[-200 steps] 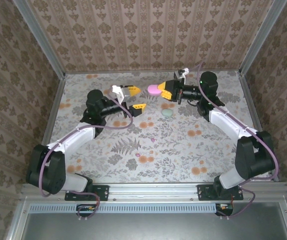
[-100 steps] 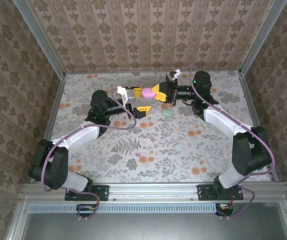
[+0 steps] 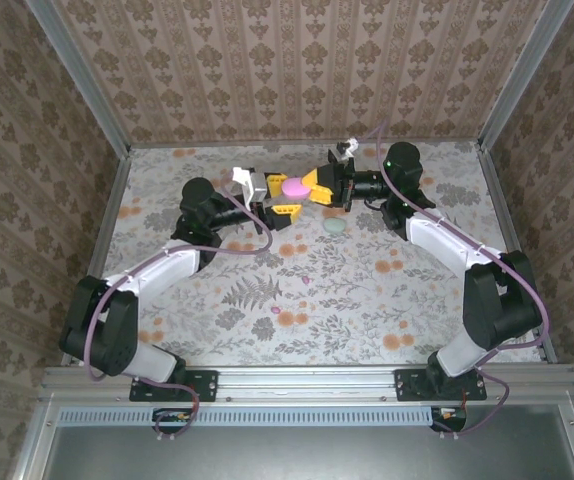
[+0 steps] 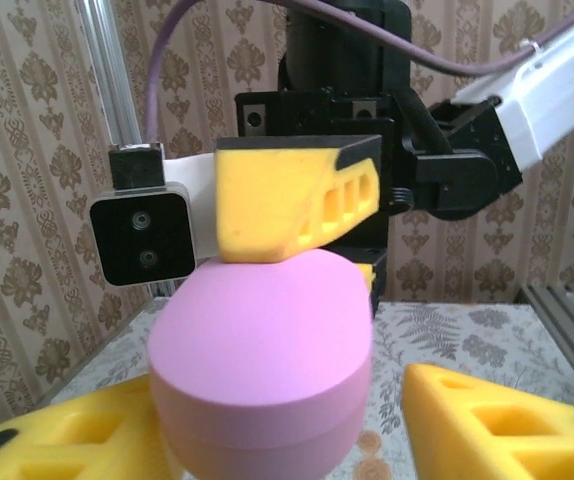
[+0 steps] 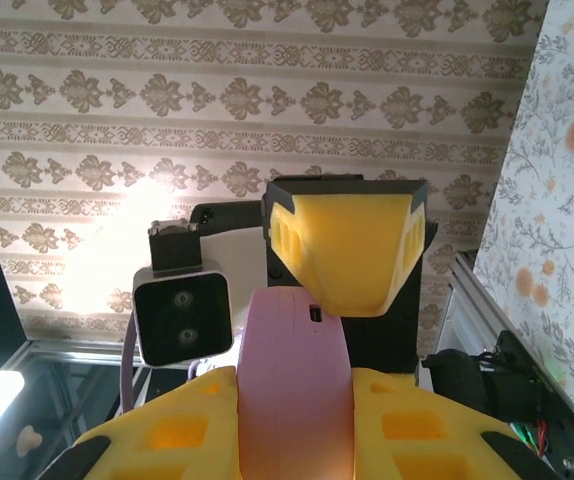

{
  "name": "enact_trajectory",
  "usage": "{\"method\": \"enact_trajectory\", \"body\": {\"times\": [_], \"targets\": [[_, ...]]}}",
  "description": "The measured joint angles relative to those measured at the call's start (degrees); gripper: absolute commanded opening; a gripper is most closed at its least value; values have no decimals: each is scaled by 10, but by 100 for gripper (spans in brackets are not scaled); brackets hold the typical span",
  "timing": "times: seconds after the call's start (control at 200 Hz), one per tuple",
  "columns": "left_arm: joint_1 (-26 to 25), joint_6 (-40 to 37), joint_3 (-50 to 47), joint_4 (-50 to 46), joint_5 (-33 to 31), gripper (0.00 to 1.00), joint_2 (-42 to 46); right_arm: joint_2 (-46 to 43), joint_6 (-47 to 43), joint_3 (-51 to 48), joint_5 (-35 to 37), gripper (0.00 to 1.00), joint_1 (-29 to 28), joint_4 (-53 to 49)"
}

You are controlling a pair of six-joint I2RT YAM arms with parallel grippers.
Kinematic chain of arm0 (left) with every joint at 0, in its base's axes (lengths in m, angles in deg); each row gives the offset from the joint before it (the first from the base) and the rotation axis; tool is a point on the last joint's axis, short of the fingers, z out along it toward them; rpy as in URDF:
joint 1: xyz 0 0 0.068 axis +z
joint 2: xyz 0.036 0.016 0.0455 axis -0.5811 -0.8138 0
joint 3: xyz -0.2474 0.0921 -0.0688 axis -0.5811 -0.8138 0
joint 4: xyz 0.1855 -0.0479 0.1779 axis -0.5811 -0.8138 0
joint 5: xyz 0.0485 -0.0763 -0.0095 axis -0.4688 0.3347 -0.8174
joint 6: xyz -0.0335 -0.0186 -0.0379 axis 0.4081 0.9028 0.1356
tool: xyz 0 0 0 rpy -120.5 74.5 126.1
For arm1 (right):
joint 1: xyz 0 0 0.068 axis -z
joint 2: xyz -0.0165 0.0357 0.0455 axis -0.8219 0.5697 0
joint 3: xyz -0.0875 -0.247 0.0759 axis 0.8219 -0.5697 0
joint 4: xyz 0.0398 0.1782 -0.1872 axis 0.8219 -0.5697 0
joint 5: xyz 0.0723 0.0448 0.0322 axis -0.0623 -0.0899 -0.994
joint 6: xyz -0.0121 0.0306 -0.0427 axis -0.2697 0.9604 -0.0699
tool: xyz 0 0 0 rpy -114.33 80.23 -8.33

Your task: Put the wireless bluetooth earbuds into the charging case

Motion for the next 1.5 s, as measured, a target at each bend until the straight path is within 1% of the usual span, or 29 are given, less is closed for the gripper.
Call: {"method": "enact_trajectory", "body": {"times": [0.09,0.44,0.525,0.71,0.82,0.955,1.05,1.19,1.315,1.39,1.5], "targets": [[0,15,0,23,0,48,-8,4,19,0,0,23,0,28],[4,57,0,62,-3,49,-15,25,74,-6,0,22,0,118],[3,64,0,67,-4,48,-15,26,80,-6,0,22,0,127],[3,74,0,80,-5,54,-15,29,85,-7,2,22,-2,137],[3,79,0,92,-7,54,-15,33,85,-10,2,21,-2,141],[3,82,0,96,-9,50,-16,34,89,-15,2,21,-2,150],[3,82,0,98,-10,55,-16,35,100,-15,2,21,-2,159],[3,82,0,98,-9,58,-16,37,118,-16,8,21,-2,184],[3,82,0,98,-9,58,-16,37,130,-16,14,21,-2,196],[3,82,0,98,-9,52,-16,37,132,-16,15,21,-2,201],[3,82,1,96,-10,51,-16,37,132,-20,15,21,-2,210]]}}
